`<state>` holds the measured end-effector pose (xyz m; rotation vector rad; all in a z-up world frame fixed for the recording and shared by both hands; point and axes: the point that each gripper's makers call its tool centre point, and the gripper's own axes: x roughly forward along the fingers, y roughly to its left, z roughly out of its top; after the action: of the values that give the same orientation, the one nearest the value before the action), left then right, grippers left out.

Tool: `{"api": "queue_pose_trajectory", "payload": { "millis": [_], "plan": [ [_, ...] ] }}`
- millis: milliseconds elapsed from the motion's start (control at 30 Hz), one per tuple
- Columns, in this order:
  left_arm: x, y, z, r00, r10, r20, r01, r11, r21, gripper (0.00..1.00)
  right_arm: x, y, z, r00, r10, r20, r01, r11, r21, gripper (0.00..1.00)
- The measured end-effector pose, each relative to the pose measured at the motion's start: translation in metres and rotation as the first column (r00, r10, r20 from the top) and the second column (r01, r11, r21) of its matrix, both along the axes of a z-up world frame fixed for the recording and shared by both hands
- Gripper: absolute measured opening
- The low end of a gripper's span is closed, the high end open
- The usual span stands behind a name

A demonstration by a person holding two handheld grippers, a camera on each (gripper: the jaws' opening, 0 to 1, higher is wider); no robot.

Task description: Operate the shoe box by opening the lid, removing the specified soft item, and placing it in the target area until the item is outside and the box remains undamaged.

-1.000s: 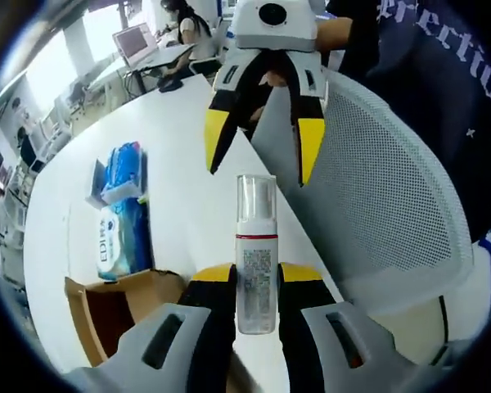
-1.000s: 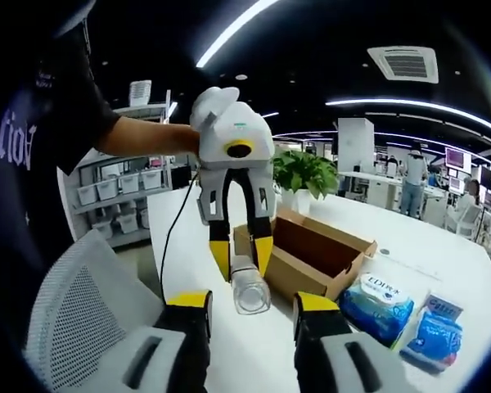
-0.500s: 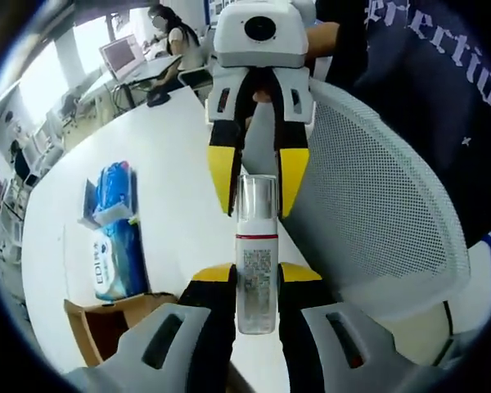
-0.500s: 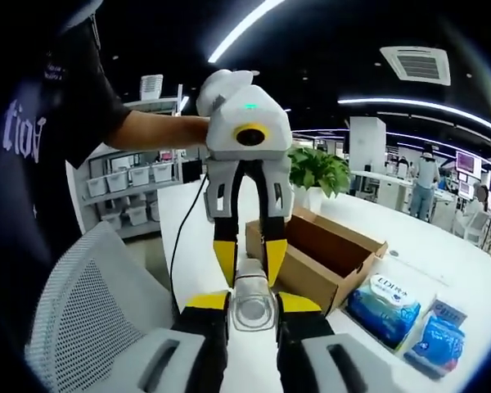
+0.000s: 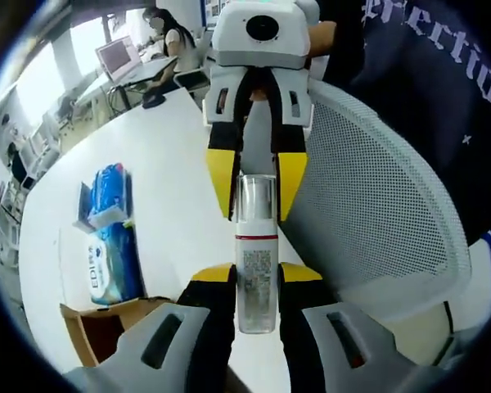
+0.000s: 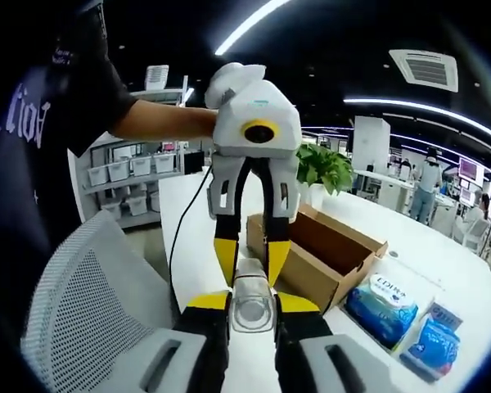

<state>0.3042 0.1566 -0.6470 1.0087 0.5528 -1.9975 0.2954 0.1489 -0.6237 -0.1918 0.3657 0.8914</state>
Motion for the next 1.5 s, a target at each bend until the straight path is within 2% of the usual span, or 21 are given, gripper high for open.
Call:
{"api": "queue_pose_trajectory", "payload": {
  "millis": [200, 567, 933, 1100, 1267, 1400, 1433, 1500],
  "plan": [
    [-0.001, 0.000, 0.001, 1.000, 0.009, -0.012, -0.009, 1.000, -0.012, 0.18, 0.001, -0.001, 0.003, 0.999, -0.012, -0.036, 0.013, 1.000, 0.018, 0.15],
    [-0.004, 0.002, 0.000, 0.999, 0.014, -0.034, -0.015, 1.000, -0.014, 0.18, 0.000, 0.003, 0.003, 0.998, 0.004, -0.067, -0.003, 1.000, 0.016, 0.14],
    [-0.003, -0.003, -0.002, 0.999, 0.025, -0.040, -0.026, 0.999, -0.030, 0.19, 0.000, 0.000, 0.003, 0.997, 0.012, -0.070, -0.015, 0.999, -0.035, 0.13],
    [-0.003, -0.003, -0.005, 0.999, 0.030, -0.042, -0.031, 0.999, -0.027, 0.24, 0.003, -0.002, 0.006, 0.998, 0.007, -0.065, -0.009, 0.999, -0.035, 0.13],
    [-0.001, -0.006, -0.006, 0.998, 0.052, -0.038, -0.054, 0.997, -0.053, 0.30, 0.007, -0.005, 0.009, 0.998, 0.014, -0.057, -0.017, 0.999, -0.049, 0.13],
    [0.005, -0.008, -0.003, 0.996, 0.087, -0.028, -0.089, 0.991, -0.097, 0.34, 0.010, -0.007, 0.013, 0.999, 0.025, -0.046, -0.027, 0.998, -0.055, 0.14],
    [0.007, -0.010, 0.000, 0.992, 0.117, -0.046, -0.121, 0.986, -0.114, 0.35, 0.011, -0.007, 0.014, 0.999, 0.026, -0.044, -0.029, 0.998, -0.059, 0.14],
    [0.010, -0.012, 0.005, 0.990, 0.133, -0.056, -0.140, 0.979, -0.145, 0.40, 0.013, -0.009, 0.017, 0.999, 0.030, -0.043, -0.032, 0.998, -0.054, 0.14]
  ]
}}
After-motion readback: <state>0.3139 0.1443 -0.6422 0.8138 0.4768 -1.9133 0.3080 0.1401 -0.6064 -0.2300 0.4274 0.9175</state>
